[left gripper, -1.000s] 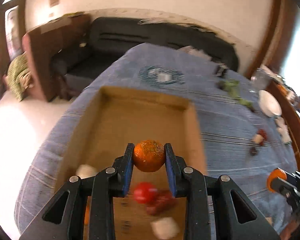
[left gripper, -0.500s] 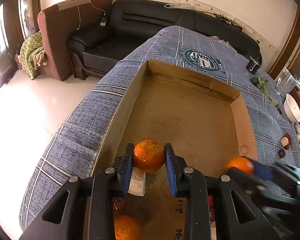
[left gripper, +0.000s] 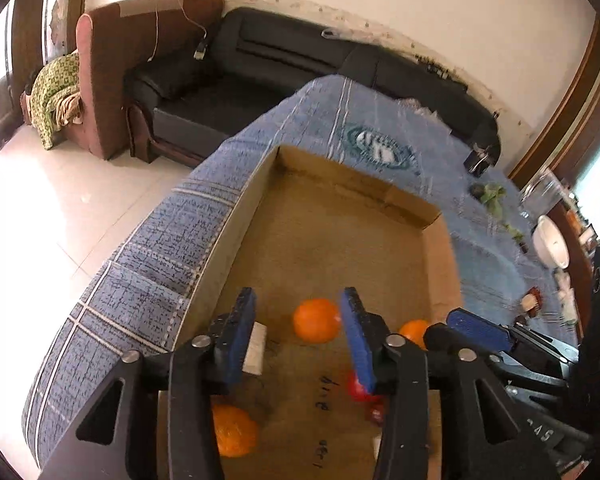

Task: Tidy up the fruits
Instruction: 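Carry both mandarins into the cardboard tray and open both grippers, then move both grippers back over the dates and dark fruit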

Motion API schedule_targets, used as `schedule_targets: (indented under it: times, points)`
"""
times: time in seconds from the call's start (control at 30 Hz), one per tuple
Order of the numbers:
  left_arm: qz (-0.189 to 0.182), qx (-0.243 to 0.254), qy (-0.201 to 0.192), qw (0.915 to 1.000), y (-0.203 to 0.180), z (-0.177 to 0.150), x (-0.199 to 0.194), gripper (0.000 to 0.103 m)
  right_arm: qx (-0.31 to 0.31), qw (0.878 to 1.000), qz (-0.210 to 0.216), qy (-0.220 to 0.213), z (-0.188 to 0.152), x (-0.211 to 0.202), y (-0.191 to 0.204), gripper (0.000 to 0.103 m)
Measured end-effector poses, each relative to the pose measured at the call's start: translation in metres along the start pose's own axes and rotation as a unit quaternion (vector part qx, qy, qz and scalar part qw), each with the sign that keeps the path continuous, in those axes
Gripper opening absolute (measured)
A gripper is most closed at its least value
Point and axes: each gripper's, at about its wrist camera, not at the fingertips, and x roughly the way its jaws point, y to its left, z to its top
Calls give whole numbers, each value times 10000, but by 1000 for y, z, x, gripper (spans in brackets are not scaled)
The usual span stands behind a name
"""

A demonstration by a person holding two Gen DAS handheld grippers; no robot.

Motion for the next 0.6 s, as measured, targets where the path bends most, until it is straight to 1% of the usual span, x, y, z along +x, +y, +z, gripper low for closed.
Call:
schedule_targets:
  times: [0.07,0.17,0.27,0.43,0.6]
  points:
    - [-85,-35,-131,9999,-5,-3,-13,49,86,9999,30,-101,-2,-15,-6,53]
    - [-210,-60,-245,9995,-13,-9,-28,55,204,9995,16,-260,-8,-38,-16,59]
    - [-341,8,-299,9990,-29,-16,-38,57,320,9987,-62,-396,-14,-57,-31,63]
    - [-544,290,-228,9978,-65,-32,-46,58,640,9957,-305,-589,-33,-90,-68,65]
    - [-685,632,-179,9955,-102,-44,-49,58,1071,9891,-630,-784,-58,-132,-118,67]
